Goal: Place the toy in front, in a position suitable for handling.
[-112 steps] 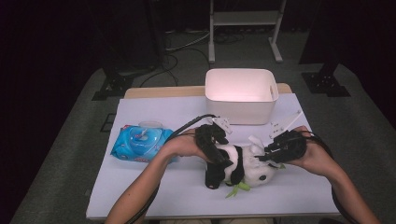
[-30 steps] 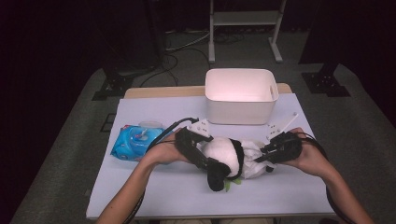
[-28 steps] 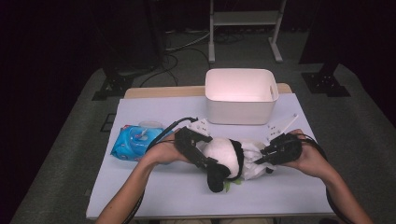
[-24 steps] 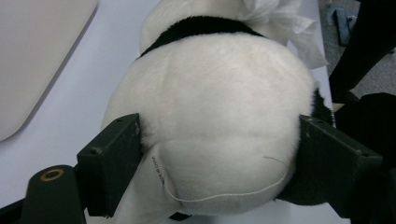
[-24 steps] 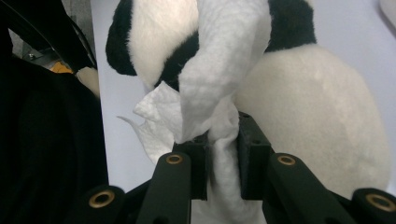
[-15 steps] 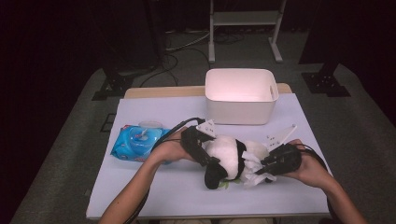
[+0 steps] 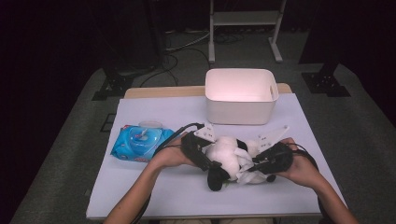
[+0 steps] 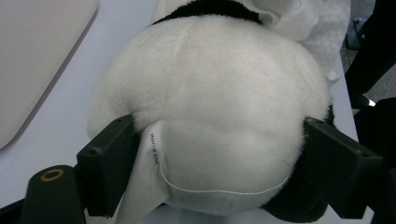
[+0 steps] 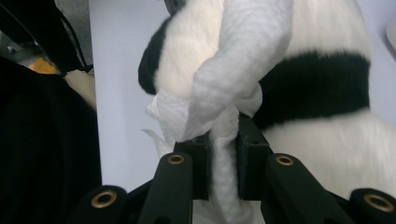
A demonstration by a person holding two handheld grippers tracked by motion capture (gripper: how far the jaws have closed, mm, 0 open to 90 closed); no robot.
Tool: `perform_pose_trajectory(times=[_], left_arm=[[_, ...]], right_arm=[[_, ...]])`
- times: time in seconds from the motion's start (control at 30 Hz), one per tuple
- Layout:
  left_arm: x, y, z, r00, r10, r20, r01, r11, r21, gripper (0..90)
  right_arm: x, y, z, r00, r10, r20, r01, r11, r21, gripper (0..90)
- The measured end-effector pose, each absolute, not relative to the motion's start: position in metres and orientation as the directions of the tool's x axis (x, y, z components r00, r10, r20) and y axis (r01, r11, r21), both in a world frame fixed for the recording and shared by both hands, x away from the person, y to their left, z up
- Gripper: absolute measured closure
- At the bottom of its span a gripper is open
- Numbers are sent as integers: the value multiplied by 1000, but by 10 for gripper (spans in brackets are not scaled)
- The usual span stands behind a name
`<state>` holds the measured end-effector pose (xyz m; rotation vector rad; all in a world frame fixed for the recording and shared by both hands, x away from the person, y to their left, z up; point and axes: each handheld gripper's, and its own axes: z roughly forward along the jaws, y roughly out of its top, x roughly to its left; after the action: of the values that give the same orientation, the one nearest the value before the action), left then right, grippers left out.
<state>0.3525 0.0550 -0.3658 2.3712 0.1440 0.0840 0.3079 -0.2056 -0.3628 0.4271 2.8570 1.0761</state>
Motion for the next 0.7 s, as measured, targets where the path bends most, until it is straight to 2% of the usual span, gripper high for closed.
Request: perform_pose_trajectory(times=[0.17,0.4,0.53,0.7], left_arm=[[351,60,-369,991,136,11,88,-698,711,168],[349,62,-371,991,137,13,84,-678,730,168],[344,63,-374,990,135,26,71,-663,746,168],[342,63,-374,990,134,32,67,-671,738,169]], right_arm=[[311,-197,-357,-965,260,28,216,733,645,773],[311,-221,-349,-945,328,9,256,718,647,768],[309,-232,-352,-936,351,32,287,706,647,768],[307,-223,-352,-944,330,27,269,718,642,768]])
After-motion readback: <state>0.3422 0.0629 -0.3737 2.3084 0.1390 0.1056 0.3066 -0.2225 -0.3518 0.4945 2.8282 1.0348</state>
